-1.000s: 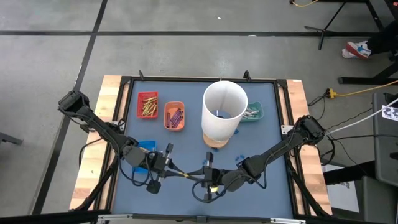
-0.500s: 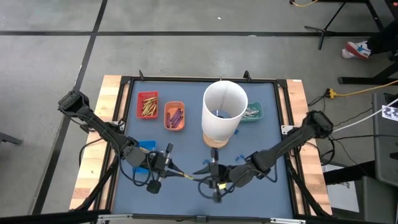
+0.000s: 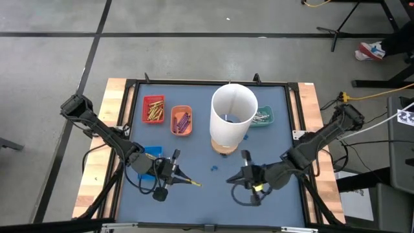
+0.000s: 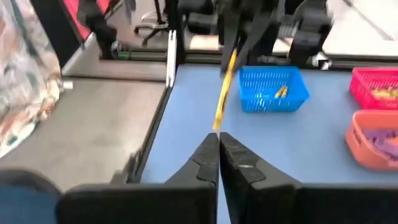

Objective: Sort crayons
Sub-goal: Put the yellow crayon into the blue bin

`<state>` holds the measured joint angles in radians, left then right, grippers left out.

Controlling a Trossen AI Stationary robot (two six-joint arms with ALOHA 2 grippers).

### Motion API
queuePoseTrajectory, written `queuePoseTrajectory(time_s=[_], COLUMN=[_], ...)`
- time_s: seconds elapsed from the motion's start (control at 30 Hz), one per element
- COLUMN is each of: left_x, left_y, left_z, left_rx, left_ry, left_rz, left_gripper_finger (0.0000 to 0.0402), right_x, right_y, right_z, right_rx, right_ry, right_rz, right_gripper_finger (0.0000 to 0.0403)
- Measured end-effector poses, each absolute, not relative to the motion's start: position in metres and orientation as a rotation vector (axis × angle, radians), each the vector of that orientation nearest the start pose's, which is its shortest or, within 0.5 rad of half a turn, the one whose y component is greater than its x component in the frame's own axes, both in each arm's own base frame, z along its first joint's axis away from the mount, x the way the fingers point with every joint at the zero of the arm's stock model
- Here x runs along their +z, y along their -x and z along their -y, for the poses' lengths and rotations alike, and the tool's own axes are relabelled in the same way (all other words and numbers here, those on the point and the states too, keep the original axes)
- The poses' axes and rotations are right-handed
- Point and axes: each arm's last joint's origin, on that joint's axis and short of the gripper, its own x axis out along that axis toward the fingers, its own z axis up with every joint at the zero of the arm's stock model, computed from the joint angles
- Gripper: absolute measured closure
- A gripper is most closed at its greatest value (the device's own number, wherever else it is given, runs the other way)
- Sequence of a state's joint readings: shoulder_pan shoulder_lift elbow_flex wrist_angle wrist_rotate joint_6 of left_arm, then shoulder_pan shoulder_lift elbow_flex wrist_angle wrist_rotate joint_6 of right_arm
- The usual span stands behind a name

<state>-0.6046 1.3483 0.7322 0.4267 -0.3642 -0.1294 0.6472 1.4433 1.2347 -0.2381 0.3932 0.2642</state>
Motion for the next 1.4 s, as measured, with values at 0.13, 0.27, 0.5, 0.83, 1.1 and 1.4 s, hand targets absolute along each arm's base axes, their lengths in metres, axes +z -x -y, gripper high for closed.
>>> queuePoseTrajectory(time_s=[0.13, 0.27, 0.5, 0.83, 1.1, 1.4], left_x=[0.250, 0.250, 0.250, 0.248, 0.248, 0.275], left_y=[-0.244, -0.244, -0.244, -0.244, -0.244, -0.217], left_z=[0.156, 0.156, 0.156, 0.154, 0.151, 0.126], left_rx=[-0.216, -0.214, -0.212, -0.179, -0.092, 0.032], left_ry=[0.039, 0.036, 0.033, 0.021, 0.012, 0.063], left_rz=[-0.183, -0.186, -0.191, -0.204, -0.197, -0.212], left_gripper_finger=[0.0392, 0.0392, 0.0392, 0.0392, 0.0392, 0.0392], right_x=[0.310, 0.284, 0.240, 0.205, 0.205, 0.187], right_y=[-0.249, -0.233, -0.200, -0.160, -0.142, -0.122], right_z=[-0.180, -0.168, -0.141, -0.108, -0.079, -0.058], right_rx=[0.180, 0.142, 0.149, 0.135, 0.065, 0.098], right_ry=[-0.037, -0.081, -0.175, -0.251, -0.217, -0.193], right_rz=[-0.445, -0.425, -0.336, -0.194, -0.092, -0.025], right_gripper_finger=[0.0399, 0.0394, 0.0393, 0.0393, 0.0393, 0.0393])
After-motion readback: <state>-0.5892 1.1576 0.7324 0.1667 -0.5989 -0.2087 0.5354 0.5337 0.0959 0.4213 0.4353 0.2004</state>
